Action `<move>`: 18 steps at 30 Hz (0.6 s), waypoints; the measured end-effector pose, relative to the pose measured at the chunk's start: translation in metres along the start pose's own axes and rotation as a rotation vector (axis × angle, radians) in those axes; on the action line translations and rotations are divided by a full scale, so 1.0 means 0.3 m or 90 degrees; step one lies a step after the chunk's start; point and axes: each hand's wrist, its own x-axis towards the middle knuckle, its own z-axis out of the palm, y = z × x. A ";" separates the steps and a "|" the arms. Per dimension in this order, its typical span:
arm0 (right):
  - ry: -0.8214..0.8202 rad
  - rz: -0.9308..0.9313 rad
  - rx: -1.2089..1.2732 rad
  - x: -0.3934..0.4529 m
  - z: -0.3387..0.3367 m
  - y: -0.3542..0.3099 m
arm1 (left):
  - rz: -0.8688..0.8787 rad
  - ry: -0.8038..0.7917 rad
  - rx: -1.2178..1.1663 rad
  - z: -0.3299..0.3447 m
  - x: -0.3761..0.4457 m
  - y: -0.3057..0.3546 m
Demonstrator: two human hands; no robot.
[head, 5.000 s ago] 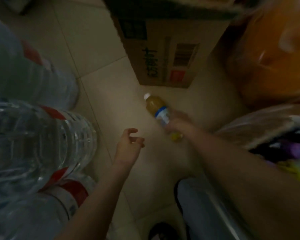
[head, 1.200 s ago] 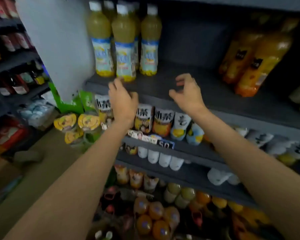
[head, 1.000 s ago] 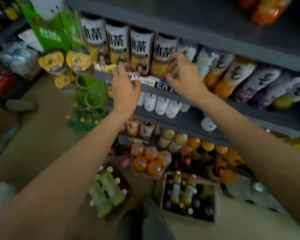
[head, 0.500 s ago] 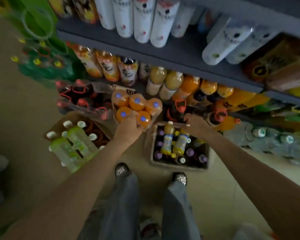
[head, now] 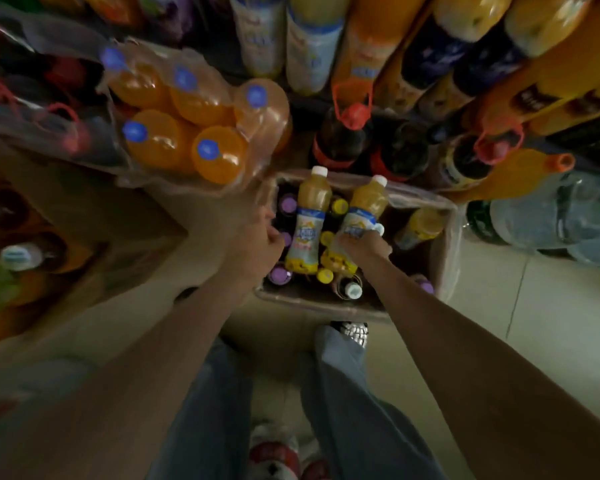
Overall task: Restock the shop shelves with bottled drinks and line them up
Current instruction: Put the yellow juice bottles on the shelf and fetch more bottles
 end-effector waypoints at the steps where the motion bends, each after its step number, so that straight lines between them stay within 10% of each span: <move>1: -0.013 -0.001 0.069 0.019 0.009 -0.001 | -0.002 0.000 0.010 0.018 0.004 -0.010; 7: -0.251 -0.074 0.452 -0.126 -0.077 0.034 | -0.146 -0.084 -0.209 0.022 -0.035 0.055; 13: -0.516 -0.340 0.242 -0.369 -0.153 -0.058 | -0.117 -0.143 -0.411 -0.045 -0.088 0.119; 18: -0.169 -0.246 0.114 -0.180 -0.071 -0.152 | -0.146 0.005 -0.394 -0.126 -0.071 -0.014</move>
